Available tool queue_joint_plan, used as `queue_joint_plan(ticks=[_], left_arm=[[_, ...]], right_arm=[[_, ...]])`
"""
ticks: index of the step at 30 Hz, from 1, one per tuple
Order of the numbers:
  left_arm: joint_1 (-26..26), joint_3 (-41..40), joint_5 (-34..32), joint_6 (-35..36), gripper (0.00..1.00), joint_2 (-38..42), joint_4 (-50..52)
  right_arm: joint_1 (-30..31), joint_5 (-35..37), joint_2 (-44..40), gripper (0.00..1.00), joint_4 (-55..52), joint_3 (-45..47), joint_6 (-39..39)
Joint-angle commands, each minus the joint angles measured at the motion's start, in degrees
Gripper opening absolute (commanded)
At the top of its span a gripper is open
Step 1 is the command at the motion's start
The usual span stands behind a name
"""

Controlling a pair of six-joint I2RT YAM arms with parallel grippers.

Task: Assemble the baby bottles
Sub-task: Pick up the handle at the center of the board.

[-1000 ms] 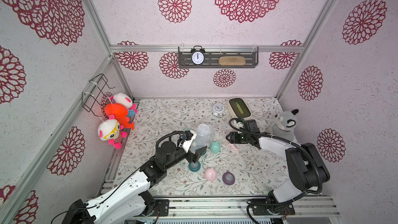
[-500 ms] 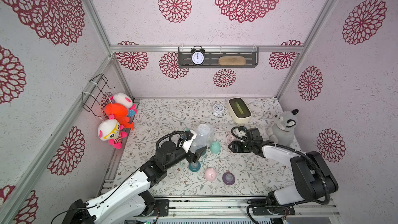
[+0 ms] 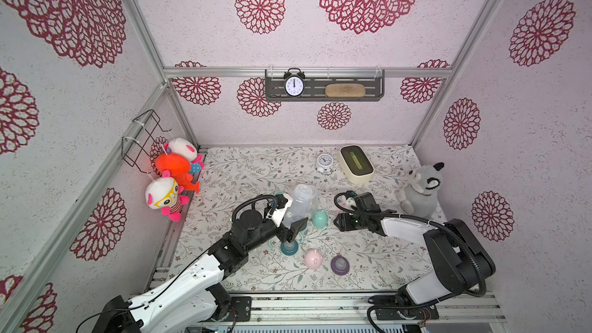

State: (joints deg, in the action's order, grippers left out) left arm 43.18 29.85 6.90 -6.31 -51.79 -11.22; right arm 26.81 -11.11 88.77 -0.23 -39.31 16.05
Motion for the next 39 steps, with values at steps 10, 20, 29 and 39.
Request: queue_joint_plan(ticks=[10,20,29,39], left_arm=[[0.15,-1.06,-0.74,-0.42,0.01,2.04,-0.25],[0.23,-0.54,-0.33,-0.48,0.01,0.69,-1.10],[0.33,-0.29,-0.39,-0.57,0.02,0.37,-1.09],[0.42,-0.28,-0.74,-0.58,0.02,0.37,-1.04]], right_arm=[[1.04,4.81,-0.45,0.61,-3.67,1.23,-0.16],[1.58,7.55,-2.84,0.55,-6.34,2.33,0.38],[2.64,9.12,-1.19,0.41,-6.98,1.34,0.12],[2.81,9.16,-0.40,0.16,-6.87,0.91,-0.04]])
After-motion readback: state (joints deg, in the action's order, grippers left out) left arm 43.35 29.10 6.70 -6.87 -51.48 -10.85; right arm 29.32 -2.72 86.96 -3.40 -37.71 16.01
